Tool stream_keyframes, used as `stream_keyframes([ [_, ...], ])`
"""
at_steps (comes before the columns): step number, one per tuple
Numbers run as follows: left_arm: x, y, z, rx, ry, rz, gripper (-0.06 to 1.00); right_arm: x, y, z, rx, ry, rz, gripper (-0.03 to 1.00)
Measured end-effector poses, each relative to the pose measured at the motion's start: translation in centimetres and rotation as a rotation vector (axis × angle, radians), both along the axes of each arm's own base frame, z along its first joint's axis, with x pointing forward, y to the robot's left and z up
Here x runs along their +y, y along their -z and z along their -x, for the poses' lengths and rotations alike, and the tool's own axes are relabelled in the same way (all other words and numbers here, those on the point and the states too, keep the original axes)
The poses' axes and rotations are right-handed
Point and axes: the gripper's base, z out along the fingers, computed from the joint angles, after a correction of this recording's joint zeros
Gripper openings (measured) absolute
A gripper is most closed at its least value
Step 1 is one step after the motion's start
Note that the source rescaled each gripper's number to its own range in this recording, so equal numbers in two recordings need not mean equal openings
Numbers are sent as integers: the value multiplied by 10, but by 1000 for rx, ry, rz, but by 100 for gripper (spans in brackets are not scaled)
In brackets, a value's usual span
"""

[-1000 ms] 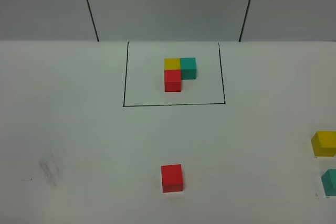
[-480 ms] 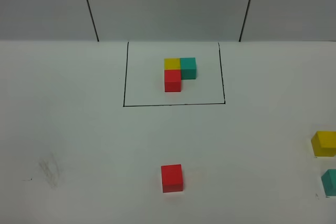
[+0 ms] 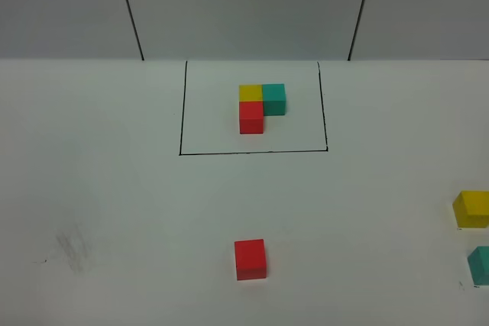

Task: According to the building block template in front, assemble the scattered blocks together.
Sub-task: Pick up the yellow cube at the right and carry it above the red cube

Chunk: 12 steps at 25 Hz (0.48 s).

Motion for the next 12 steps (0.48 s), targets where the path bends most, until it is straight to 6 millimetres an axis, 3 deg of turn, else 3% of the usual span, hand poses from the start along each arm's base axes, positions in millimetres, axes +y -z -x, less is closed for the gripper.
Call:
stream_keyframes([
  [4, 0, 0, 0, 0, 0, 0, 76, 0, 0, 0, 0, -4, -1, 19],
  [12, 0, 0, 0, -1, 0, 0, 76, 0, 0, 0, 0, -5, -2, 91],
])
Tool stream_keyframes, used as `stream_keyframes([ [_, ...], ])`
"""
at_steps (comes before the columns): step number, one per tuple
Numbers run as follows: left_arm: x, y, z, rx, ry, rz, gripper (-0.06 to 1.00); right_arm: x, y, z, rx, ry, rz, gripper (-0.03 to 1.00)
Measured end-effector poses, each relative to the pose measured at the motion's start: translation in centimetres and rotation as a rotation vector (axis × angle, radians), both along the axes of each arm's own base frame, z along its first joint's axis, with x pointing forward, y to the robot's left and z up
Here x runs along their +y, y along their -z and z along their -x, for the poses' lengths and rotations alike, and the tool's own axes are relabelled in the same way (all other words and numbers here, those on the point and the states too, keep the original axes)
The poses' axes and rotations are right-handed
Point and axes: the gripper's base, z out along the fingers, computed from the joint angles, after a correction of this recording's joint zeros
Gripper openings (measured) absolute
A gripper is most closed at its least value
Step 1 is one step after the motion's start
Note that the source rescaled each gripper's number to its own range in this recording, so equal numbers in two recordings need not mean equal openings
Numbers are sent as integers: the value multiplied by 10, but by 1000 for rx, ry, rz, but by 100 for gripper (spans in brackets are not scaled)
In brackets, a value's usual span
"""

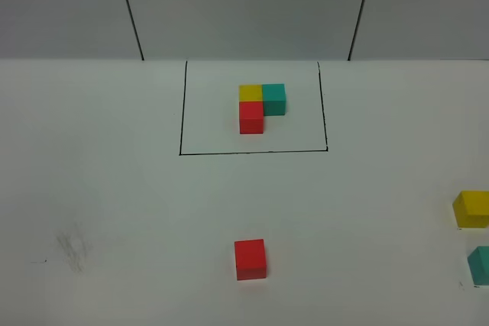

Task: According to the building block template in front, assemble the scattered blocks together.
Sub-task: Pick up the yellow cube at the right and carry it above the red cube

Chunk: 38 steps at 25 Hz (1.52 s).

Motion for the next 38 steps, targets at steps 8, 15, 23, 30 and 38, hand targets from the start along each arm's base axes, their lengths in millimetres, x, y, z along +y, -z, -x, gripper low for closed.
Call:
stream_keyframes([
  [8, 0, 0, 0, 0, 0, 0, 76, 0, -7, -3, 6, 54, -97, 99],
  [15, 0, 0, 0, 0, 0, 0, 76, 7, -66, -66, 148, 67, -87, 95],
  [23, 0, 0, 0, -1, 0, 0, 76, 16, -73, -177, 381, 24, 43, 89],
  [30, 0, 0, 0, -1, 0, 0, 76, 21, -42, -260, 535, 22, 105, 86],
  [38, 0, 0, 0, -1, 0, 0, 76, 14, -11, -336, 661, 74, 13, 84],
])
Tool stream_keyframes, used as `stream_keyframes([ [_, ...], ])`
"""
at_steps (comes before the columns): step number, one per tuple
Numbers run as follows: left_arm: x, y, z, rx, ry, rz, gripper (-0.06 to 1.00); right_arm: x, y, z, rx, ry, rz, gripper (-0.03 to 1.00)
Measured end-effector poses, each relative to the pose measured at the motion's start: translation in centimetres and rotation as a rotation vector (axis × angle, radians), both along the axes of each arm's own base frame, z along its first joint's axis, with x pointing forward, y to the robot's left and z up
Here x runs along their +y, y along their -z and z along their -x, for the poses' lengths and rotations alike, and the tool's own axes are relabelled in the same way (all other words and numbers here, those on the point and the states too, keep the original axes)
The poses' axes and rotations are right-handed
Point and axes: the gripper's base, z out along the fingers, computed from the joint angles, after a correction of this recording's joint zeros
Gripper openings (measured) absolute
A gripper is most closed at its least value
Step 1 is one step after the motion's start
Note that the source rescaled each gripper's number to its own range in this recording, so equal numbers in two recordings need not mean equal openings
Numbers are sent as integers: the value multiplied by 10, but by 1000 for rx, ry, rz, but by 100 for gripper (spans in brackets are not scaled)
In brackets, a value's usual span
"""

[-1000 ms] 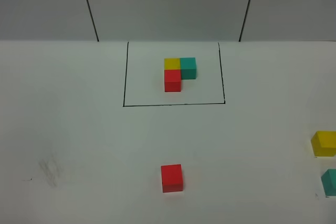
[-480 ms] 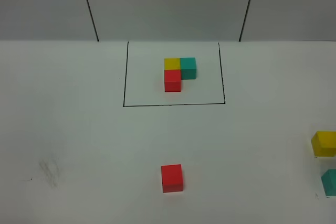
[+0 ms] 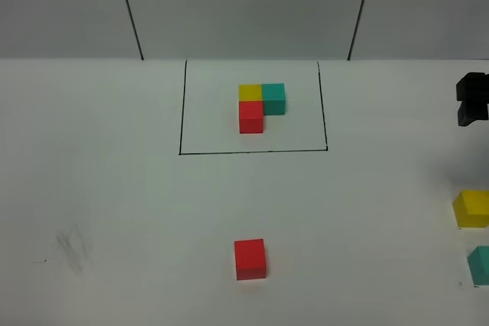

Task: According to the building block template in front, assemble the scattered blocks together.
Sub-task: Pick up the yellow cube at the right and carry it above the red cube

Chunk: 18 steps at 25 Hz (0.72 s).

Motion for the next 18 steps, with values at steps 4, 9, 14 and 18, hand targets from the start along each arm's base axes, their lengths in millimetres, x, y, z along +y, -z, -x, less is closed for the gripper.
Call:
stream_keyframes([
  [4, 0, 0, 0, 0, 0, 0, 76, -12, 29, -14, 100, 42, -11, 83],
  [9, 0, 0, 0, 0, 0, 0, 76, -20, 55, -17, 225, 59, 7, 82],
  [14, 0, 0, 0, 0, 0, 0, 76, -20, 69, -20, 271, 60, 7, 82],
  [18, 0, 0, 0, 0, 0, 0, 76, -20, 85, -19, 313, 56, 8, 82],
])
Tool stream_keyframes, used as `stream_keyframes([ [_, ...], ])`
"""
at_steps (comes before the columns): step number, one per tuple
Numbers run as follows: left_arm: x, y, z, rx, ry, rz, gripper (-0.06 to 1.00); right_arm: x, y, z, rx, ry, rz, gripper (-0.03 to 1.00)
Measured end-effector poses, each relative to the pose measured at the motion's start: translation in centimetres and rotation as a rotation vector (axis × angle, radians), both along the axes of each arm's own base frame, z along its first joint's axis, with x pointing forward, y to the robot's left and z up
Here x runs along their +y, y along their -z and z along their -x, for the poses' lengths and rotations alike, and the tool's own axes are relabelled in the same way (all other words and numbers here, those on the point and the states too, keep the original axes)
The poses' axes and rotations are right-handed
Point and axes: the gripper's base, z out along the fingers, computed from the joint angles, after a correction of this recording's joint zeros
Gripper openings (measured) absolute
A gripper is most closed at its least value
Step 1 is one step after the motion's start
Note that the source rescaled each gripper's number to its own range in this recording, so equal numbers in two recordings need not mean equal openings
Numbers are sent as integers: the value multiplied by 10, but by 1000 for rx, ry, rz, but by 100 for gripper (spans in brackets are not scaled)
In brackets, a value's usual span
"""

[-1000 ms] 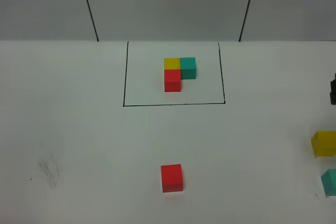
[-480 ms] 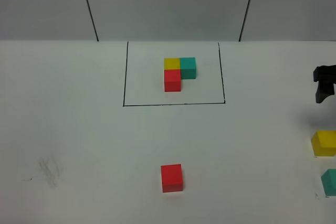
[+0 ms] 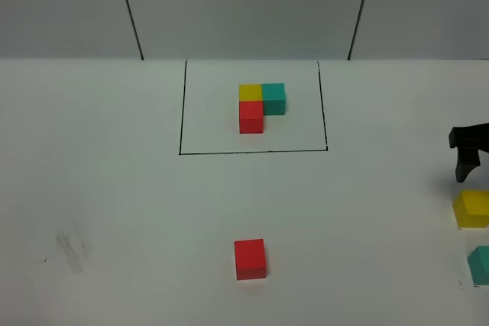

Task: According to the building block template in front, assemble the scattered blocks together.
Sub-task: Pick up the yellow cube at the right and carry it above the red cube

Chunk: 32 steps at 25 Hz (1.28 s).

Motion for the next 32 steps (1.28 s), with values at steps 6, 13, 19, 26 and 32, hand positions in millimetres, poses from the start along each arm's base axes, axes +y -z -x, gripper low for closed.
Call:
stream_keyframes([
  [6, 0, 0, 0, 0, 0, 0, 76, 1, 13, 2, -18, 4, -14, 82],
  [13, 0, 0, 0, 0, 0, 0, 76, 3, 40, -3, 43, 6, -37, 80],
  [19, 0, 0, 0, 0, 0, 0, 76, 3, 52, -6, 55, -2, -37, 79],
  [26, 0, 0, 0, 0, 0, 0, 76, 3, 71, -7, 99, -11, -37, 78],
  [32, 0, 0, 0, 0, 0, 0, 76, 3, 71, -9, 84, -25, -36, 75],
])
